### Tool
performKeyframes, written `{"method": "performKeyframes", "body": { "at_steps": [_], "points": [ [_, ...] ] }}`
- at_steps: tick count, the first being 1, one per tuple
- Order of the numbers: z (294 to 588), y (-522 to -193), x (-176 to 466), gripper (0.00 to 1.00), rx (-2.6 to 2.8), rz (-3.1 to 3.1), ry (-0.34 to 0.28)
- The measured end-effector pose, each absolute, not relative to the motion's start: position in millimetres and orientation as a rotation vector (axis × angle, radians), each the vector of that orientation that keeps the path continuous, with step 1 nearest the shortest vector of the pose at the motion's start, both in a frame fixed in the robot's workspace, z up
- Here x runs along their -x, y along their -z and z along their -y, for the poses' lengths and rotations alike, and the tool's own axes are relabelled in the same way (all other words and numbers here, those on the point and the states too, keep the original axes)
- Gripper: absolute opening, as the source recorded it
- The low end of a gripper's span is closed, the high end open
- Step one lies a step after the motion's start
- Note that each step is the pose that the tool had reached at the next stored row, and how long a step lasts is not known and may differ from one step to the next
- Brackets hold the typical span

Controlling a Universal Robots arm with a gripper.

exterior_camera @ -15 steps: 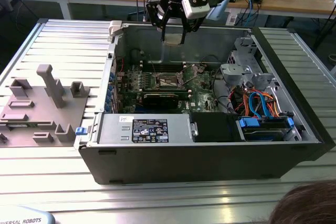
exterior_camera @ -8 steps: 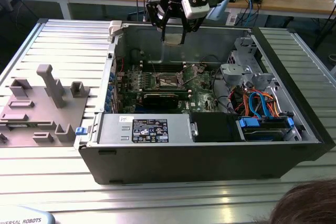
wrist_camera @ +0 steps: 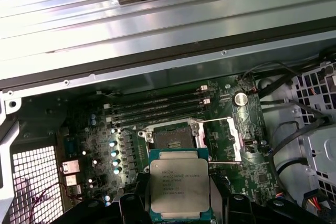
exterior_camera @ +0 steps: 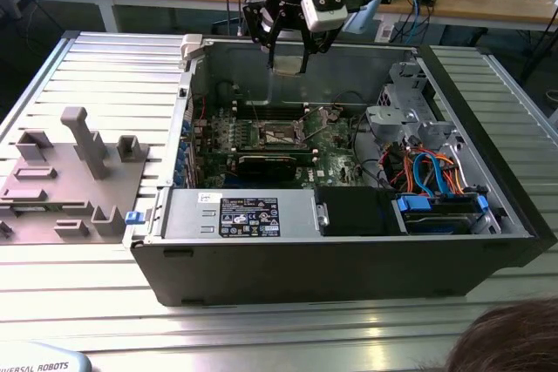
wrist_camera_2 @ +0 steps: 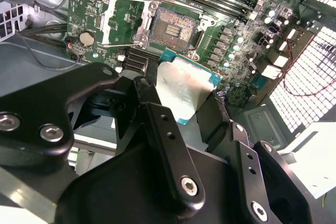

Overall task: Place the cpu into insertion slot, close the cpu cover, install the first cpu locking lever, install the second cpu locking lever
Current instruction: 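Place the cpu into insertion slot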

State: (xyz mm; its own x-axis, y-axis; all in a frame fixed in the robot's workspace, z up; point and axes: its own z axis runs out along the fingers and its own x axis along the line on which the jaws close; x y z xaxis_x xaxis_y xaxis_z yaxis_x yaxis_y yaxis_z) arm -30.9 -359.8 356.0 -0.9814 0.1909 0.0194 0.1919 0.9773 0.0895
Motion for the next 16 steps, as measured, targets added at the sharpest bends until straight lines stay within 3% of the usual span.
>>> {"method": "performKeyframes", "body": {
  "at_steps": [16],
  "points": [
    [359.8, -356.0, 30.9, 0.54, 0.327, 3.111, 0.143]
  ]
}}
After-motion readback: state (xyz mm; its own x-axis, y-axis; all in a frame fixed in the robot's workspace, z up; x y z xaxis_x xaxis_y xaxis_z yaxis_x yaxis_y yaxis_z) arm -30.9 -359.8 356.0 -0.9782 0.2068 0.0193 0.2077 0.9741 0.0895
